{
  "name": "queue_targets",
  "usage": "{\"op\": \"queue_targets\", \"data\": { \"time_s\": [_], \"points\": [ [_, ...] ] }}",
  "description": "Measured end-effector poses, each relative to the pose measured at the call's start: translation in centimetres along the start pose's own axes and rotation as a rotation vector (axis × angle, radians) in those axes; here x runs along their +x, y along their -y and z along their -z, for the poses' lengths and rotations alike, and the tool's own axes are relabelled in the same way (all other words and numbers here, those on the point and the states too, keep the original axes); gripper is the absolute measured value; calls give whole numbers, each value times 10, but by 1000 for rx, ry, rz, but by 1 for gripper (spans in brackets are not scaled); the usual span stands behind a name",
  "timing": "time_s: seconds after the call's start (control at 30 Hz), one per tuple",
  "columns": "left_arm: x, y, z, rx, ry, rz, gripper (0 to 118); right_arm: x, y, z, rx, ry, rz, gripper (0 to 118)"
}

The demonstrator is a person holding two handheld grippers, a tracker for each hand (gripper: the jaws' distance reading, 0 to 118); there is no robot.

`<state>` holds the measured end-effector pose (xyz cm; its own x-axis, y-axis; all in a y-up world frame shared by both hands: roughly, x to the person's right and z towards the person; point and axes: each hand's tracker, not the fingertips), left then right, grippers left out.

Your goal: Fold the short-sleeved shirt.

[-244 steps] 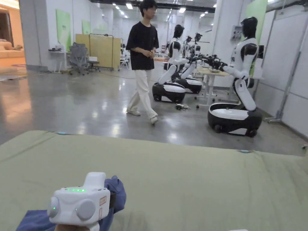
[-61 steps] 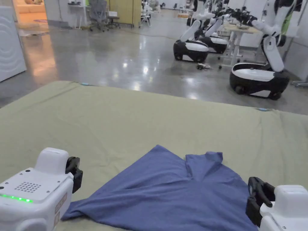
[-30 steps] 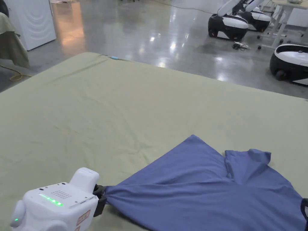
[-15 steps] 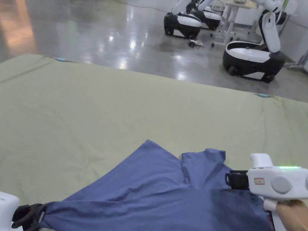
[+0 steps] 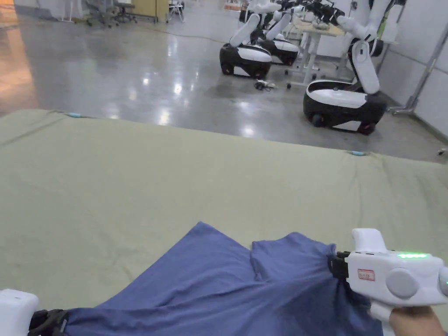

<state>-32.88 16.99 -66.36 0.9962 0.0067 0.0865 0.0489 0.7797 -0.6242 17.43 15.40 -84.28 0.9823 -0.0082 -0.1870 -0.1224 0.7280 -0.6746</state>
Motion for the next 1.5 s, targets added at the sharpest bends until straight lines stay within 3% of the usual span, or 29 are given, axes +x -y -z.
{"op": "queue_targets", "data": {
  "time_s": [0.17, 0.47, 0.77, 1.03, 1.23, 1.5],
  "points": [
    [-7, -50, 2, 74, -8, -1, 0, -6, -35, -73, 118, -10, -71, 7],
    [-9, -195, -6, 267, -28, 17, 0, 33, -149, -197, 399, 63, -33, 7],
    [8, -358, -19, 382, -107, 97, 0, 62, -263, -257, 591, 172, -29, 7],
    [13, -463, -58, 529, -282, 188, 0, 62, -330, -297, 719, 157, 10, 7],
    [14, -468, -39, 525, -317, 211, 0, 58, -328, -271, 724, 144, 30, 7],
    [16, -382, 41, 406, -286, 237, 0, 83, -283, -176, 587, 153, 94, 7]
  ]
}}
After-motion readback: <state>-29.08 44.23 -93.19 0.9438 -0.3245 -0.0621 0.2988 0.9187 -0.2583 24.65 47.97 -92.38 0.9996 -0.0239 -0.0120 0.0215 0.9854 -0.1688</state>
